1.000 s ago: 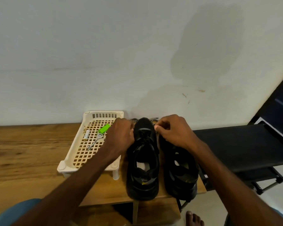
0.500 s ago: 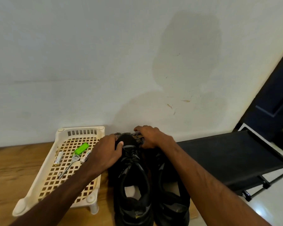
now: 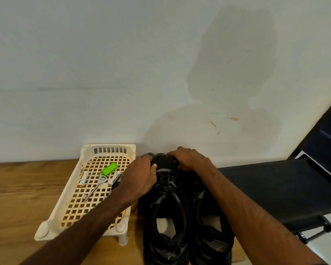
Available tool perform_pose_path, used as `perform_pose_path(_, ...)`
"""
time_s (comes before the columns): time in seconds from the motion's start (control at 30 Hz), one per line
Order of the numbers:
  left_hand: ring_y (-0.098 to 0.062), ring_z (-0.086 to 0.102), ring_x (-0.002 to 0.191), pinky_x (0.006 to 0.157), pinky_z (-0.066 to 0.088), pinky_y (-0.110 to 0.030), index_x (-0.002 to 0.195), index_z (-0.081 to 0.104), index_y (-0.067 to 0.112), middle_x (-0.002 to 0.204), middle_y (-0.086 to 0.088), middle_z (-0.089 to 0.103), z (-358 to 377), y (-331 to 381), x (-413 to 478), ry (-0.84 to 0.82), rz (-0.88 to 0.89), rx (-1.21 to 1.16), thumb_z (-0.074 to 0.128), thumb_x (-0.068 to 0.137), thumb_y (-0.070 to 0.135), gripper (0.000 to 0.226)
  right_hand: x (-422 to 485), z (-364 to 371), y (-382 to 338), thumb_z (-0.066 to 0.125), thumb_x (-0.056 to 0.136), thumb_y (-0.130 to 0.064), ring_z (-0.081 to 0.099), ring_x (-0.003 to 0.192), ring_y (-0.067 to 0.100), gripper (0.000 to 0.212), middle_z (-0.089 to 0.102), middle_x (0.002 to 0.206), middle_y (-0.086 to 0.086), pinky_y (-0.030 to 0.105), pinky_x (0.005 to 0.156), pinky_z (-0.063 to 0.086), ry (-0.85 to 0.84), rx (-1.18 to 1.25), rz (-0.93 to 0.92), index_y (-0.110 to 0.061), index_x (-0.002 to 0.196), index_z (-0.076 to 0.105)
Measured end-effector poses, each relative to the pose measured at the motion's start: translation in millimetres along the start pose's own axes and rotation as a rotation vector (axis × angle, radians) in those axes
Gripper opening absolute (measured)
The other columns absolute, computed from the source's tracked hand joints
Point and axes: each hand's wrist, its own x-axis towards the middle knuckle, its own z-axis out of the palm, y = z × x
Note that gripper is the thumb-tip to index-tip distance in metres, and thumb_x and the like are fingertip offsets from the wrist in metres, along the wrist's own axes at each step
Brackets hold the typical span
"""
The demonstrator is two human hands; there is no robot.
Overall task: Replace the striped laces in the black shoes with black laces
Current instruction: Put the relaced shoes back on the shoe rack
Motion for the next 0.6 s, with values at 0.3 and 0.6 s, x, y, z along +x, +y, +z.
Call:
perform_pose_path(0.3, -0.022, 0.062, 0.105, 0.092, 0.052, -0.038, 0.125, 0.057, 0.011, 0.118, -0.009, 0.063, 2, 2, 0, 0.0, -0.006, 0.036, 0.043, 0.107, 0.034, 0.032, 17, -12, -14, 0.053, 0.096, -0.003, 0.065, 0.093, 0.032, 0.024, 0.067, 0.116, 0.018, 0.036, 0.078, 0.051, 0.086, 0.093, 0.061, -0.003, 0.114, 0.069)
perform_pose_path(0.6, -0.023, 0.06, 0.11, 0.095, 0.051, -0.041, 0.127, 0.056, 0.012, 0.122, -0.008, 0.062, 4, 2, -1, -0.008, 0.002, 0.051, 0.04, 0.108, 0.032, 0.032, 31, -26, -6, 0.085, 0.078, -0.002, 0.069, 0.059, 0.002, 0.018, 0.076, 0.082, 0.007, 0.017, 0.063, 0.057, 0.429, 0.833, 0.176, 0.0, 0.096, 0.082)
